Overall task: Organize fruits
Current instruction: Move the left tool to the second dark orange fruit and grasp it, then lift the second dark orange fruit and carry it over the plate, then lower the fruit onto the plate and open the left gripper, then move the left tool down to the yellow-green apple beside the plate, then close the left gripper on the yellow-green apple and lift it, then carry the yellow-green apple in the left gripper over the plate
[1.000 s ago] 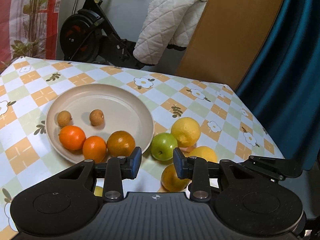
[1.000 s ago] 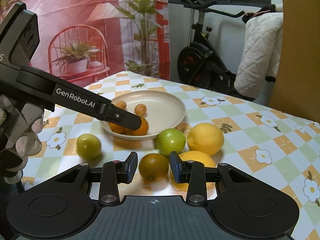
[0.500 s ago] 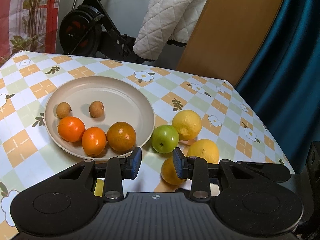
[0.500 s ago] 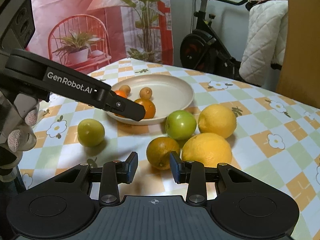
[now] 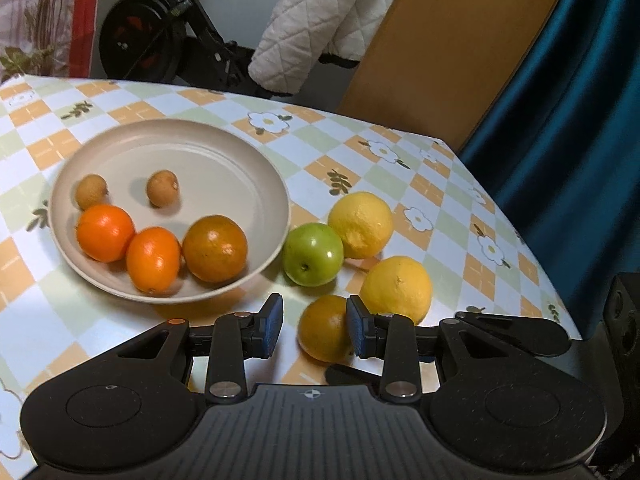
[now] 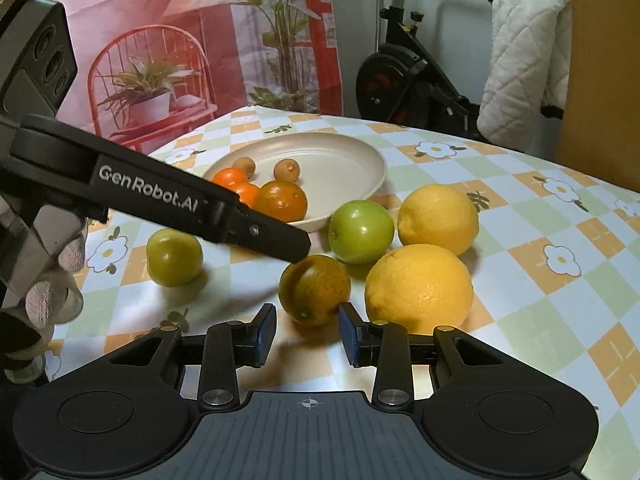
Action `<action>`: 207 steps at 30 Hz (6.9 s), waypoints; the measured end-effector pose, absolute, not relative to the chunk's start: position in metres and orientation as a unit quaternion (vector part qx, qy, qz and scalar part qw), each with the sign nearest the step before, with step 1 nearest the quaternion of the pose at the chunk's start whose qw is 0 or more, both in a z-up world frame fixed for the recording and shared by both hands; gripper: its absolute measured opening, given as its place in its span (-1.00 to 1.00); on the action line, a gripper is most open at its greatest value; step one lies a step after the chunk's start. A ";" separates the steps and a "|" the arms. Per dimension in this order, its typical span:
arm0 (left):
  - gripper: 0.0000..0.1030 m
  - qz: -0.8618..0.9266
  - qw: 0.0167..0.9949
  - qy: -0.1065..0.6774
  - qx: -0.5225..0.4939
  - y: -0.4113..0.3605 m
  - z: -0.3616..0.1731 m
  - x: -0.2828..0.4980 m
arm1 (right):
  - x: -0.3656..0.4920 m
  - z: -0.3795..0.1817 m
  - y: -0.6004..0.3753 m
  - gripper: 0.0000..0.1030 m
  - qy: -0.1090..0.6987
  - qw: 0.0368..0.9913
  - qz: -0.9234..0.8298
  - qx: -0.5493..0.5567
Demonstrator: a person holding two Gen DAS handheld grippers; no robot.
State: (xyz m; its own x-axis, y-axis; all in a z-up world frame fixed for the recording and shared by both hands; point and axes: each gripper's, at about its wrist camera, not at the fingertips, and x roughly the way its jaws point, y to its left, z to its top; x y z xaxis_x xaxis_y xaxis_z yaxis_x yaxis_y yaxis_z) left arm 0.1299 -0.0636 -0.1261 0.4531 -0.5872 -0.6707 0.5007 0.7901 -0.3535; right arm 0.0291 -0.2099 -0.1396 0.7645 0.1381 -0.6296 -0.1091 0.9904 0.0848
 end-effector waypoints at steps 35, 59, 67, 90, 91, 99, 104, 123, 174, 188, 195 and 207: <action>-0.16 -0.323 0.878 0.351 -0.046 -0.063 -0.078 0.127 | 0.043 -0.089 -0.201 -0.34 0.269 0.961 0.069 -0.007; -0.13 -0.267 0.902 0.335 -0.050 -0.034 -0.057 0.191 | 0.134 -0.045 -0.170 -0.34 0.240 0.961 0.119 -0.065; -0.14 -0.244 0.888 0.381 -0.075 -0.012 -0.094 0.227 | 0.182 -0.084 -0.153 -0.34 0.292 0.943 0.141 -0.073; -0.17 -0.228 0.885 0.399 -0.082 -0.002 -0.115 0.244 | 0.213 -0.111 -0.148 -0.28 0.334 0.930 0.136 -0.070; -0.17 -0.228 0.886 0.395 -0.080 -0.002 -0.112 0.242 | 0.211 -0.110 -0.150 -0.28 0.333 0.931 0.134 -0.068; -0.17 -0.229 0.901 0.364 -0.056 0.000 -0.083 0.212 | 0.173 -0.090 -0.162 -0.28 0.312 0.942 0.118 -0.045; -0.17 -0.222 0.907 0.356 -0.044 0.003 -0.077 0.187 | 0.142 -0.083 -0.167 -0.27 0.298 0.948 0.110 -0.023; -0.17 -0.212 0.902 0.371 -0.059 0.020 -0.095 0.124 | 0.071 -0.101 -0.143 -0.27 0.313 0.941 0.125 -0.003; -0.06 -0.258 0.877 0.399 -0.071 0.003 -0.113 0.111 | 0.063 -0.115 -0.132 -0.21 0.328 0.931 0.155 0.034; -0.06 -0.276 0.910 0.307 -0.044 -0.029 -0.019 0.128 | 0.071 -0.019 -0.148 -0.21 0.227 0.965 0.130 -0.032; -0.06 -0.289 0.914 0.282 -0.044 -0.040 0.007 0.148 | 0.087 0.017 -0.157 -0.21 0.188 0.974 0.115 -0.060; -0.06 -0.281 0.886 0.364 -0.052 -0.034 -0.055 0.187 | 0.135 -0.039 -0.162 -0.20 0.253 0.959 0.122 -0.045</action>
